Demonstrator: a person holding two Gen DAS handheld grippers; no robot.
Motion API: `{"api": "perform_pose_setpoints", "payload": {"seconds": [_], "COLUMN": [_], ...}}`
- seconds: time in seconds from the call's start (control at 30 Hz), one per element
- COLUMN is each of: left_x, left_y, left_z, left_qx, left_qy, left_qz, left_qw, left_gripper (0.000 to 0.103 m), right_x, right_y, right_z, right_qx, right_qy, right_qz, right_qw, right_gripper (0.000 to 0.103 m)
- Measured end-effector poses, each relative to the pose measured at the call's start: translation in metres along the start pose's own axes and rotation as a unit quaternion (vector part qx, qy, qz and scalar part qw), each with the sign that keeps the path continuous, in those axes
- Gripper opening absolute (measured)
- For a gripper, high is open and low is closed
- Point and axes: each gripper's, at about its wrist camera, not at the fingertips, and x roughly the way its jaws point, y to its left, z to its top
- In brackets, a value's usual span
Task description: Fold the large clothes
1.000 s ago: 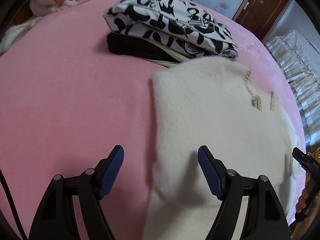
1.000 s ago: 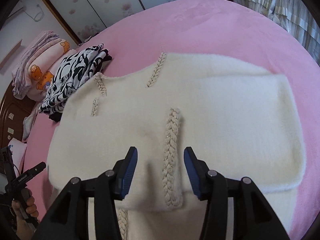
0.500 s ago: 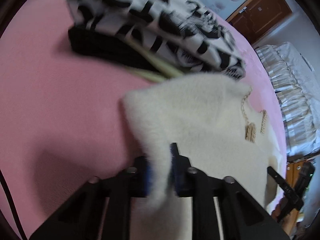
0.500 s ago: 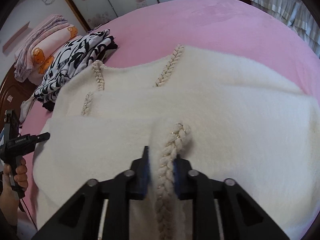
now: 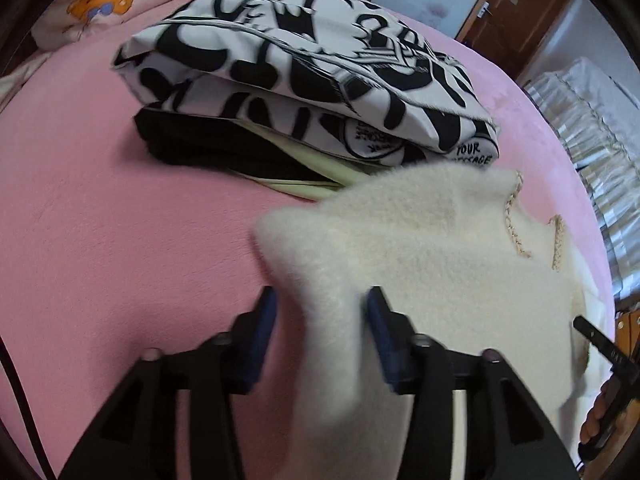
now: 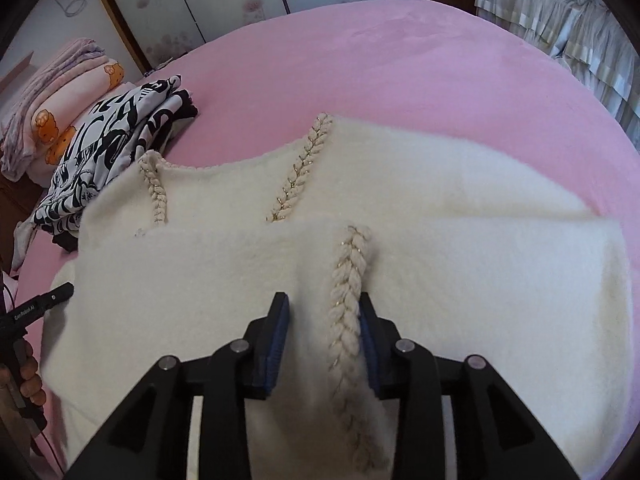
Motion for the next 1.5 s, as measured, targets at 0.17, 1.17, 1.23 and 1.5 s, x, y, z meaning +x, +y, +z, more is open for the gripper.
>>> {"api": "perform_pose_setpoints", "payload": {"seconds": [0.17,1.17,1.23,1.5], "left_x": [-0.037,-0.04,-0.052,-0.067], "left_y": [0.019,-0.005,-0.018,-0.095], "left_z": [-0.019,-0.119,-0.121,-0.127], "left_qx": [0.008,0.056,0.075,0.128], "left_qy": [0.002,0.004,-0.014,-0.072], "left_qz": [-0.016,0.066,0.108,0.08], "left_qw": [0.9998,0.9963,0.9912,0.9859], "left_gripper": [0.052,0.042,0.042,0.049], "right_x": [-0.037,-0.04,-0.052,-0.048], "right_y": [-0.015,-0.005,0.001,0.072], "right_z": [-0.031,-0.073,-0.075,-0.068], "right_qx": [0.002,0.039,0.037,-0.025], "right_qy": [0.001,0.003,-0.02,-0.021], "right_qz": [0.033,-0.054,-0.073,0.028], "right_qw": [0.999,0.998,0.996,0.999], "right_gripper": [0.044,0.024,0.034,0.034]}}
